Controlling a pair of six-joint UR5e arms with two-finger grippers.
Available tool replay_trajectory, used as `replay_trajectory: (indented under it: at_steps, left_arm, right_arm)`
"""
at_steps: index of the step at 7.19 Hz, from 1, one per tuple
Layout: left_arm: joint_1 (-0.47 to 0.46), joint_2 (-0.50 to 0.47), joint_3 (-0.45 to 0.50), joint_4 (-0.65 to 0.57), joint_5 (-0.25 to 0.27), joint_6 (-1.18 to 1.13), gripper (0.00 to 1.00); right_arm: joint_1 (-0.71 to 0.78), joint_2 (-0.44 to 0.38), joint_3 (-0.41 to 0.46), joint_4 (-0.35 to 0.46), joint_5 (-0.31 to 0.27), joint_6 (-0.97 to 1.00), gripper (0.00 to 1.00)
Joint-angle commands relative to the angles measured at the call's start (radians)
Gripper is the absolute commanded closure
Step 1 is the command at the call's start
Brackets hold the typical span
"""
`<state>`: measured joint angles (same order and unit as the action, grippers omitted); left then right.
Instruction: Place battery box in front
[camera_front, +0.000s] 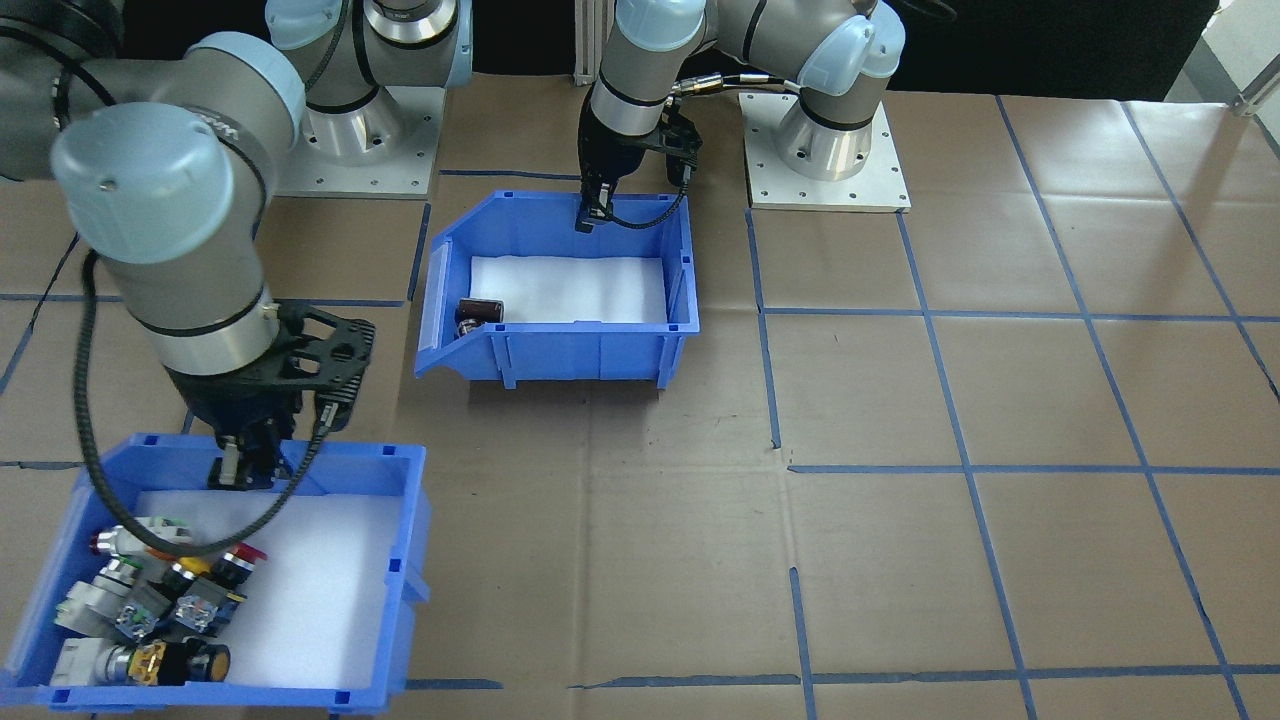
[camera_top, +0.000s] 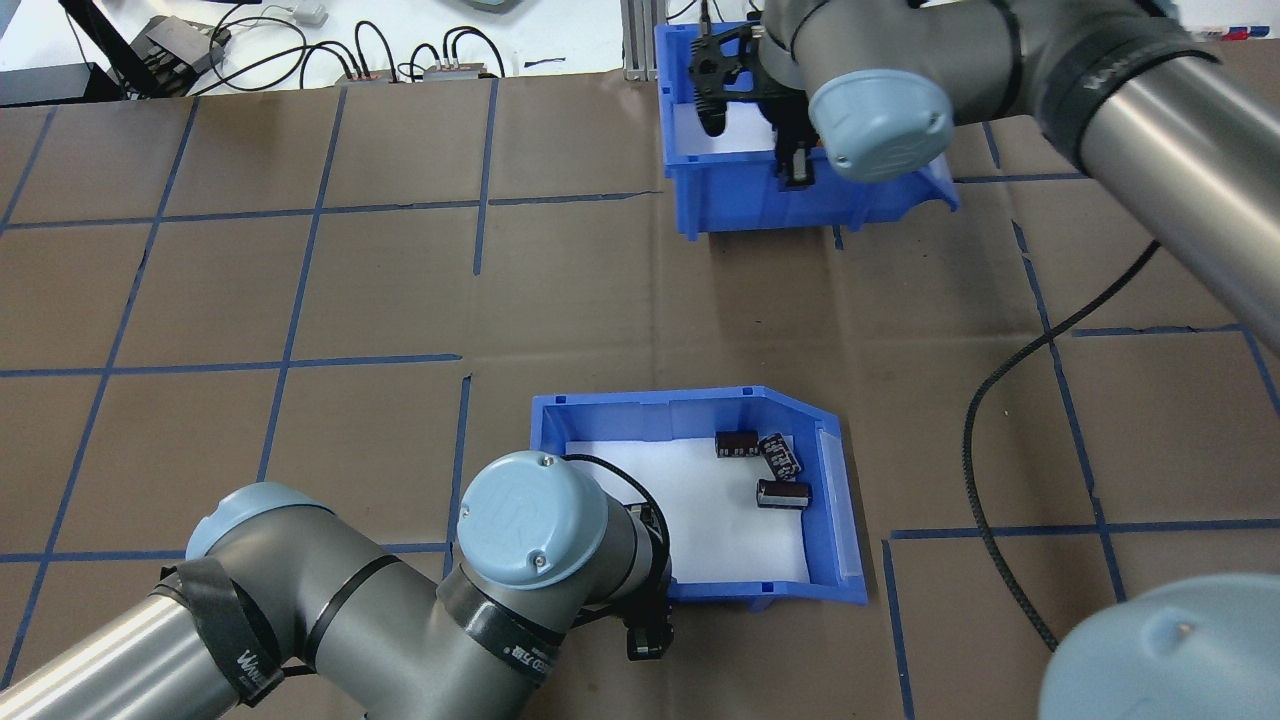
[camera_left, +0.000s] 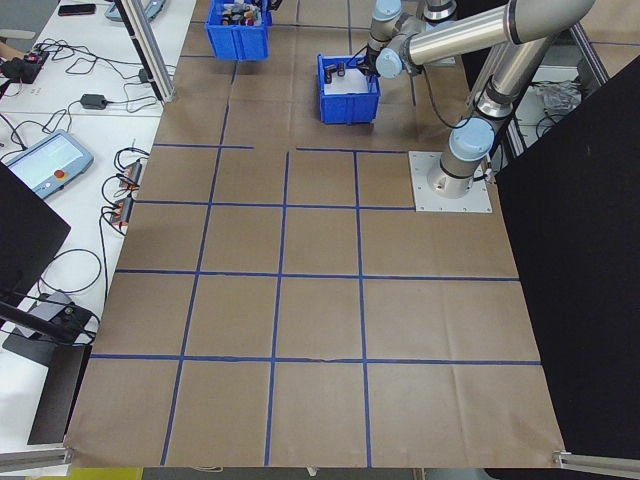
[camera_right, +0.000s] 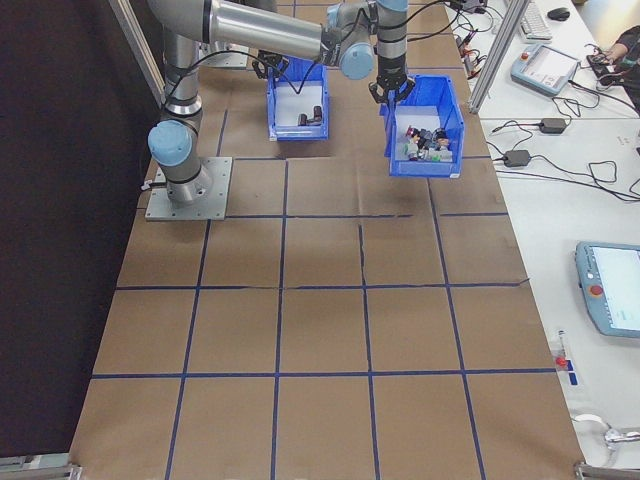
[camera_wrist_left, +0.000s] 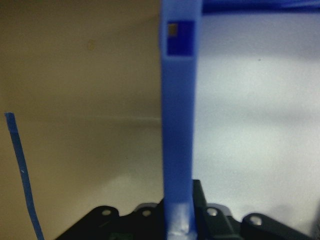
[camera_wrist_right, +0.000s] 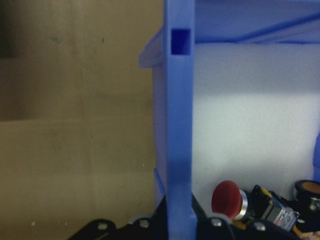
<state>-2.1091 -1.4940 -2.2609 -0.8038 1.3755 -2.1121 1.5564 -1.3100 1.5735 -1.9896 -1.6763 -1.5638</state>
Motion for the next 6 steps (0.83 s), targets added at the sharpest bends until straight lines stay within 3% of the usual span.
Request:
replay_trajectory:
  at_steps: [1, 3, 4, 6]
  left_arm:
    - [0.102, 0.027, 0.038, -0.062, 0.004, 0.126, 1.0]
    - [0.293, 0.051, 0.117, -0.214, -0.006, 0.35, 1.0]
    - [0.378, 0.011, 0.176, -0.244, -0.006, 0.432, 1.0]
    - [0.4, -0.163, 0.361, -0.249, -0.03, 0.454, 1.0]
  right_arm:
    - [-0.152, -0.145, 0.179, -0.014, -0.003, -0.144, 1.0]
    - [-0.243, -0.291, 0.342, -0.014, 0.013, -0.217, 1.0]
    - [-0.271, -0.364, 0.42, -0.044, 0.02, -0.258, 1.0]
    - [-0.312, -0.402, 0.468, -0.061, 0.052, -0.367, 1.0]
